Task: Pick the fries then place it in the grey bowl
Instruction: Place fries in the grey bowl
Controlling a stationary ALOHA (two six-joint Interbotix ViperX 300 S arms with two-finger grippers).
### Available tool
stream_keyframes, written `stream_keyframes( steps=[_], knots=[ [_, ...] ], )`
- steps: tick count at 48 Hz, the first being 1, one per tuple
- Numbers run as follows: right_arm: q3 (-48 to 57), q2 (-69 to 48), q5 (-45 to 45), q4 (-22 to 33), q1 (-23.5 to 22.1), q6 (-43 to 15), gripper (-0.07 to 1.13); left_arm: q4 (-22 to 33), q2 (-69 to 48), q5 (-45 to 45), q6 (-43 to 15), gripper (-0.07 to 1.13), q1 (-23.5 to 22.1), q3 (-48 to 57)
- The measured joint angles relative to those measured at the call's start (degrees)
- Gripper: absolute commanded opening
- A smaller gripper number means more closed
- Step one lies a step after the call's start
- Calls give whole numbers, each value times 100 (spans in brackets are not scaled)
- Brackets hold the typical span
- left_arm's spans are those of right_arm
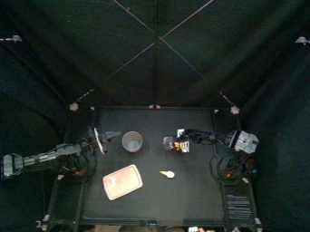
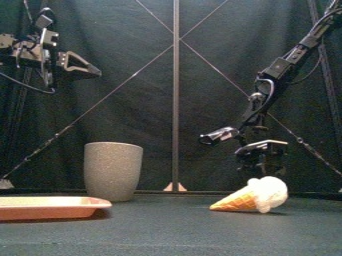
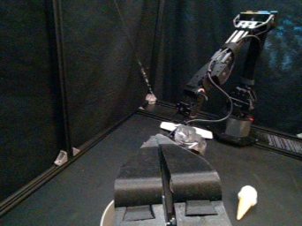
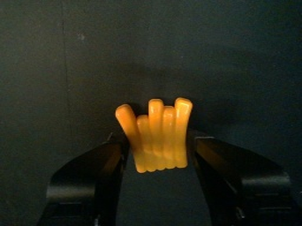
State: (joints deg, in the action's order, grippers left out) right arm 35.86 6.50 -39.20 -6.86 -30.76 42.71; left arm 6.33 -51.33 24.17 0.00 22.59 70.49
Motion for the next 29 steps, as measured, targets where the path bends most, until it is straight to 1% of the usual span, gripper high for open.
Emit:
stream_keyframes(
  steps=[5,12,17,23,29],
  knots=[
    [-9,-9,-97,-18,0,-26,62,0,0,9,0,-2,0,0],
    [-149,-167,-237,-193,26,-44,62,0,0,0,0,-1,0,0],
    [-519,-431,-211,-448,70,-185,62,0,0,9,0,-2,0,0],
    [-1195,-686,167,-835,88,-510,62,0,0,9,0,-2,0,0],
    [-1705,-659,721,-1213,114,-624,62,0,0,18,0,-2,0,0]
  ],
)
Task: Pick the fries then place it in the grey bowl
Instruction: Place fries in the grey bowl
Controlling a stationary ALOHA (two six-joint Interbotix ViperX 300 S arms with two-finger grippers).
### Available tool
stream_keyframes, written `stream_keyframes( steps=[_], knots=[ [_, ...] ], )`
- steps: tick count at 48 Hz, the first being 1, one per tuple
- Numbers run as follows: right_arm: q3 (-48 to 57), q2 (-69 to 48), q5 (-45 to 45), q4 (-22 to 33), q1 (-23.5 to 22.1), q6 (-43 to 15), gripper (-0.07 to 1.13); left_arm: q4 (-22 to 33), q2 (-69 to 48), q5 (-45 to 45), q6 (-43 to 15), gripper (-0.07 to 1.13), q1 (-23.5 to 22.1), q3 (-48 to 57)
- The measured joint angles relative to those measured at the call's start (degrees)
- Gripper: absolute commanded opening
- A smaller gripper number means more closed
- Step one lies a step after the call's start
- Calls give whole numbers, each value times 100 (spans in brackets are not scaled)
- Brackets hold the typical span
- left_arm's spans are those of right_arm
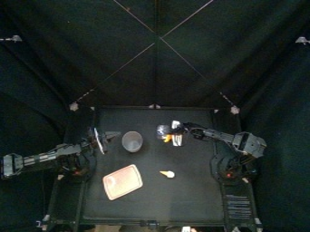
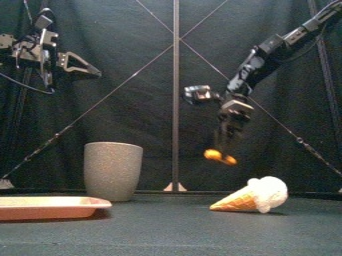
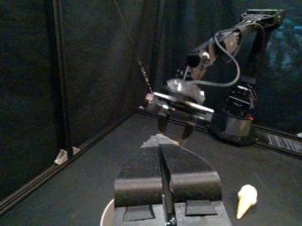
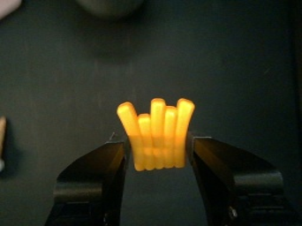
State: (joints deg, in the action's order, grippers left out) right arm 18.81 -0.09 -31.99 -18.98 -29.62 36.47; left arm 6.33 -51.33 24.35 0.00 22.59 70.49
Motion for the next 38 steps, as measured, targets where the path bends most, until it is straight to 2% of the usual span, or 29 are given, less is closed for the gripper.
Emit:
stream_keyframes(
  steps=[8,18,27,32,38],
  knots=[
    [-492,448,800,-466,290,-97,62,0,0,9,0,-2,-9,0],
    [-1046,1055,1371,-958,914,-264,62,0,0,9,0,-2,-9,0],
    [-1591,1591,1600,-1037,1283,-272,62,0,0,0,0,-2,-9,26],
    [-1819,1898,1670,-1055,1345,-290,63,-9,0,9,0,-2,-9,26],
    [-2057,2162,1688,-1063,1354,-299,74,-9,0,0,0,-2,-26,44]
  ],
)
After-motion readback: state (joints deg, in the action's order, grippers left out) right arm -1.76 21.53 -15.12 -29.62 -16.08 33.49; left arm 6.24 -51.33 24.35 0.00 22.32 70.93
